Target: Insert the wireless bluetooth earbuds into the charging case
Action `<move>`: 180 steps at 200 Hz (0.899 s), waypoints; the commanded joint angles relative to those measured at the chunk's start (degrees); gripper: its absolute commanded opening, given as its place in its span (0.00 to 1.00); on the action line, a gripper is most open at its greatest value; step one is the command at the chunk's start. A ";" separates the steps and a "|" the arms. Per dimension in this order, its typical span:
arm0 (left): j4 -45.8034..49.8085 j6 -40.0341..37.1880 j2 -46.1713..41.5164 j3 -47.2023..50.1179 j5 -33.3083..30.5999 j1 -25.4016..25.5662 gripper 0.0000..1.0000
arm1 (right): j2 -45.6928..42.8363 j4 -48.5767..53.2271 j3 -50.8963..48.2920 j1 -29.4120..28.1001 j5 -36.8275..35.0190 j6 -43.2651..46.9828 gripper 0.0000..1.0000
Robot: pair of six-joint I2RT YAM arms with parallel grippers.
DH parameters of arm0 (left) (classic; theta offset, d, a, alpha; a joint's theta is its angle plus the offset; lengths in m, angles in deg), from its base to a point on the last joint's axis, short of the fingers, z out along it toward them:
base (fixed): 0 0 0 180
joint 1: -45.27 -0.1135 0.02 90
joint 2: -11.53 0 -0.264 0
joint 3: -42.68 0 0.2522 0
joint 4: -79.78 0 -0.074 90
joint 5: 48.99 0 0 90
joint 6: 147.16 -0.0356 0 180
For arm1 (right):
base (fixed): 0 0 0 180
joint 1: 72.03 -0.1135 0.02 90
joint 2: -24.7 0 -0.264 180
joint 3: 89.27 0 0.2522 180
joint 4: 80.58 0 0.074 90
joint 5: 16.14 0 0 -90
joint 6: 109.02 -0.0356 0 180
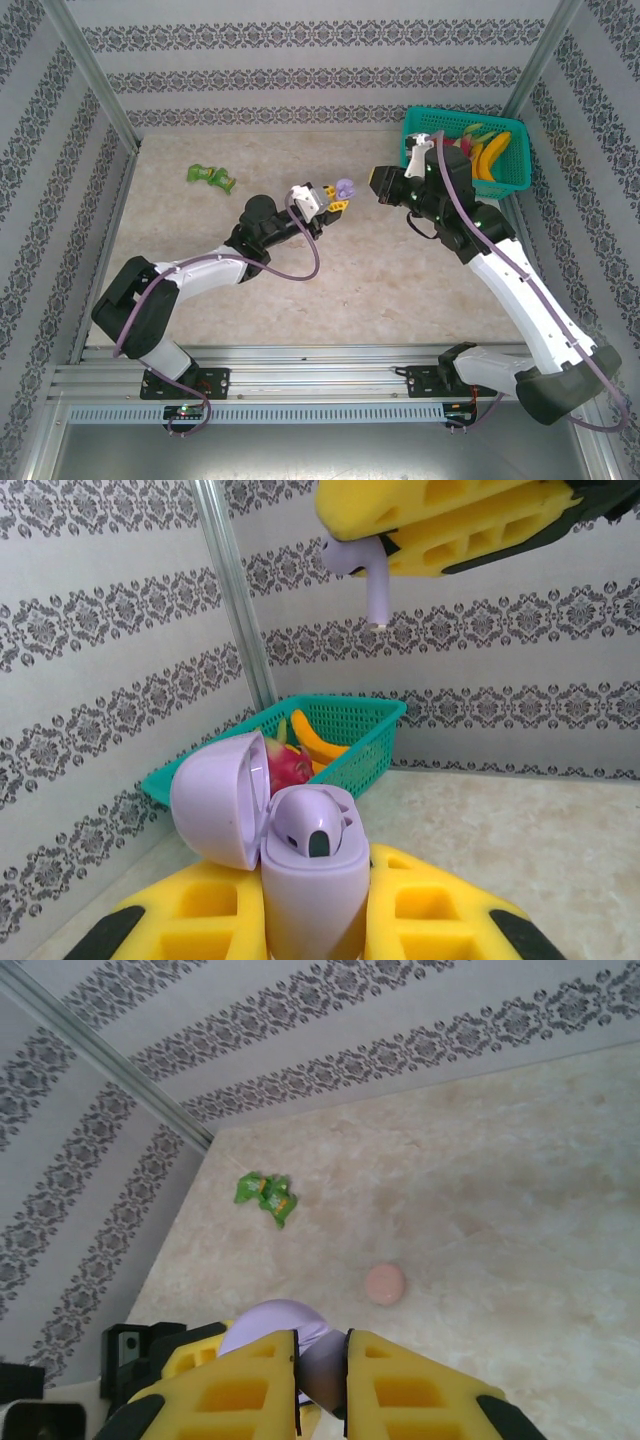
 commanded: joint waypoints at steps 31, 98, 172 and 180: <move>-1.18 0.70 0.99 -3.78 2.75 0.95 0.00 | -0.86 -3.13 -1.46 0.38 3.54 -1.61 0.15; -0.29 0.27 0.91 -4.46 3.64 1.21 0.00 | 0.34 -4.04 -1.99 -1.17 3.99 -1.92 0.15; -0.32 0.18 0.78 -4.54 3.67 1.39 0.00 | 1.74 -4.56 -2.52 -2.58 3.74 -2.25 0.15; -0.29 0.22 0.76 -4.57 3.57 1.39 0.00 | 1.83 -4.68 -2.61 -2.65 3.65 -2.24 0.15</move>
